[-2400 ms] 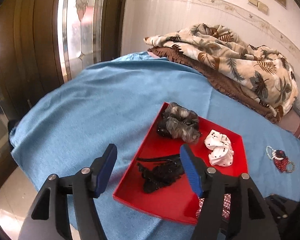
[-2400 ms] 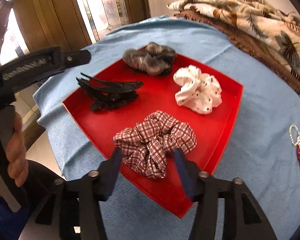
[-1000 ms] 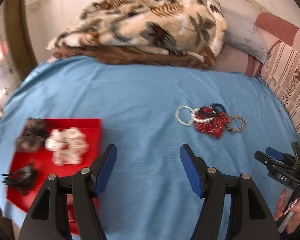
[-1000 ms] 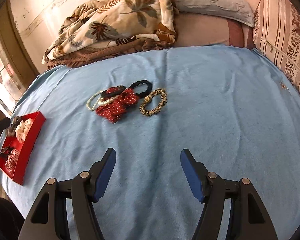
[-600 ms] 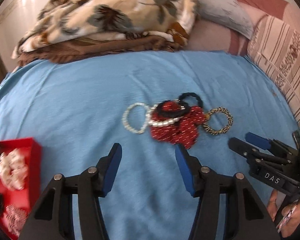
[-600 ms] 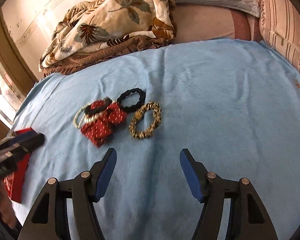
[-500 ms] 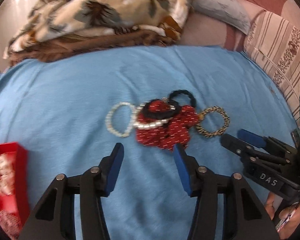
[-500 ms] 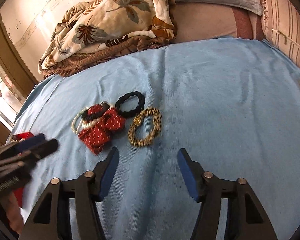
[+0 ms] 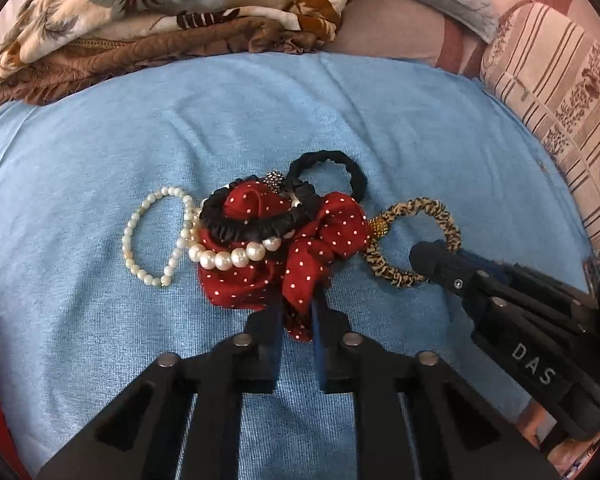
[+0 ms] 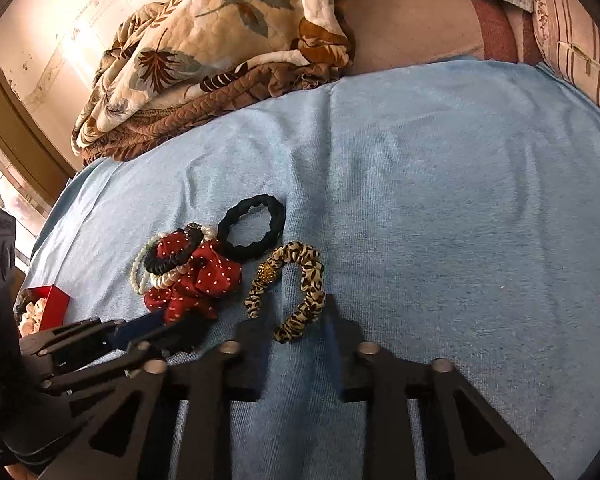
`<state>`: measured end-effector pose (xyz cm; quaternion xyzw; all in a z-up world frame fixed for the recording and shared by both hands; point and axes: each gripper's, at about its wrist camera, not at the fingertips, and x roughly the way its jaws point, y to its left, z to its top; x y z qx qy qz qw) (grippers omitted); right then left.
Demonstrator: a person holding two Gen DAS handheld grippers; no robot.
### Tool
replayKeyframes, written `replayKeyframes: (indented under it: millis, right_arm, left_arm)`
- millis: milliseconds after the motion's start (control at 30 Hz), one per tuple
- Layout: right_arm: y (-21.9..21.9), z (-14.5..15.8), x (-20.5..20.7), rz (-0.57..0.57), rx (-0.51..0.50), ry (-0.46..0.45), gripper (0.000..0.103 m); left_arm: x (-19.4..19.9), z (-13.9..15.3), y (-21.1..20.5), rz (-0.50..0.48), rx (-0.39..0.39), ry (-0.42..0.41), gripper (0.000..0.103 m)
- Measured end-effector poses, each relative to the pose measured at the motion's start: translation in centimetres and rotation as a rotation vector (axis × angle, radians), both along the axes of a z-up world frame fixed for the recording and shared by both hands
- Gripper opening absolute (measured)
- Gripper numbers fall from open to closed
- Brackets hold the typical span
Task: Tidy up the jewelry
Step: 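Grasp red polka-dot scrunchie with left gripper while right gripper grasps leopard hair tie, then carry the red polka-dot scrunchie toward the red tray with the left gripper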
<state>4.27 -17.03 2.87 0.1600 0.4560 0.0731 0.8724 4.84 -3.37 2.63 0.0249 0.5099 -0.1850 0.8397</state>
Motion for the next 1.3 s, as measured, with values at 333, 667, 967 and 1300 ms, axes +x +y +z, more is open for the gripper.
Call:
replayKeyframes:
  millis: [333,667,967,1300]
  right_arm:
    - [-0.6,3.0,-3.4,-0.022,-0.004,-0.042,0.010]
    - [1.7,6.1,-7.7,0.014,-0.026,-0.077,0.010]
    - [7.1,8.3,-9.6,0.105,-0.059,-0.106,0.010]
    - [15.7,10.0,-9.7,0.252,-0.082,-0.127,0.010]
  left_arm:
    - [-4.9,5.0,4.0,-0.006,-0.026,-0.070,0.006]
    - [-11.0,10.1,10.5,-0.003,-0.098,-0.137,0.006]
    - [-13.1,11.8,17.5,0.126,0.001,-0.240,0.006]
    - [-13.2,11.0,28.4,0.333,0.051,-0.240,0.006]
